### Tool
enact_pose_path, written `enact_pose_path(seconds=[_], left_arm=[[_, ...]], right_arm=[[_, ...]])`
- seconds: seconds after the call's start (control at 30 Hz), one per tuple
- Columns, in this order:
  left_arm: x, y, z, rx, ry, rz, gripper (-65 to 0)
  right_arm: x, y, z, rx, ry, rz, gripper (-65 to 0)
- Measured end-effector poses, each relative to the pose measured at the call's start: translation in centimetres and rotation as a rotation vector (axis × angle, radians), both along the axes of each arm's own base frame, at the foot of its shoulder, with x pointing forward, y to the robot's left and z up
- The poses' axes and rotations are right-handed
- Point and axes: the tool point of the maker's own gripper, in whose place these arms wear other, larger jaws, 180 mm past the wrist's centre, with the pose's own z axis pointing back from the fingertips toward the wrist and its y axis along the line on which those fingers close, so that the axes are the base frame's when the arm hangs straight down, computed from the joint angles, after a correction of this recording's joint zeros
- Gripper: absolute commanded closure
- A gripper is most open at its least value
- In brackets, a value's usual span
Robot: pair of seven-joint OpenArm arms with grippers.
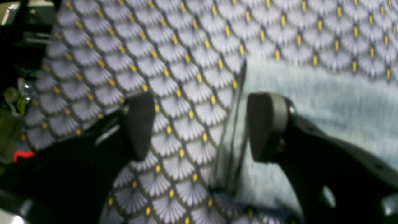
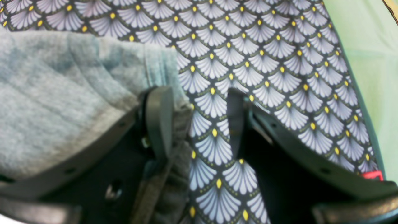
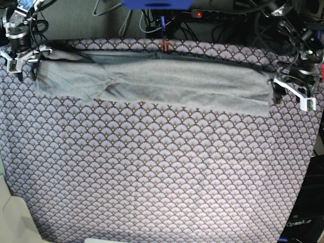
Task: Fold the T-shirt properly
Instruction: 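Adjust the left gripper's grip on the strip's other end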
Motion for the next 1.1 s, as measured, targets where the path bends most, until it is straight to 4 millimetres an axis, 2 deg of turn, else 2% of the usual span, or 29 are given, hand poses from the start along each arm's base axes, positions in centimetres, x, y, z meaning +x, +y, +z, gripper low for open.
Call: enact_pose_path(seconds=[0.2,0.4,0.53,0.67,0.9,1.1], left_arm=[[-0.3,0.0,-0.4,0.000,0.022,0.000,-45.7],[0.5,-2.7,-1.0,-0.027,0.028,-0.071,-45.7],[0.2,-3.5,-1.7,-0.052,0.041,-0.058,-45.7],[0.6,-3.6,-1.6,-0.057,0.028,-0.061,-45.7],[-0.7,-3.7,-4.6,-0.113,0.101,-0.046,-45.6],[-0.5,-3.8,-4.6,-0.115,0.093,-0.049,-45.5]], right_arm=[[0.0,0.0,0.0,0.000,-0.001,0.000,-29.1],[0.0,0.0,0.0,0.000,0.000,0.001,-29.1],[0.0,0.0,0.0,0.000,-0.001,0.002,-29.1],[0.0,0.1,0.0,0.001,-0.001,0.002,-29.1],[0.0,0.1,0.0,0.001,-0.001,0.002,-29.1],[0.1,0.1,0.0,0.001,-0.004,0.002,-29.1]])
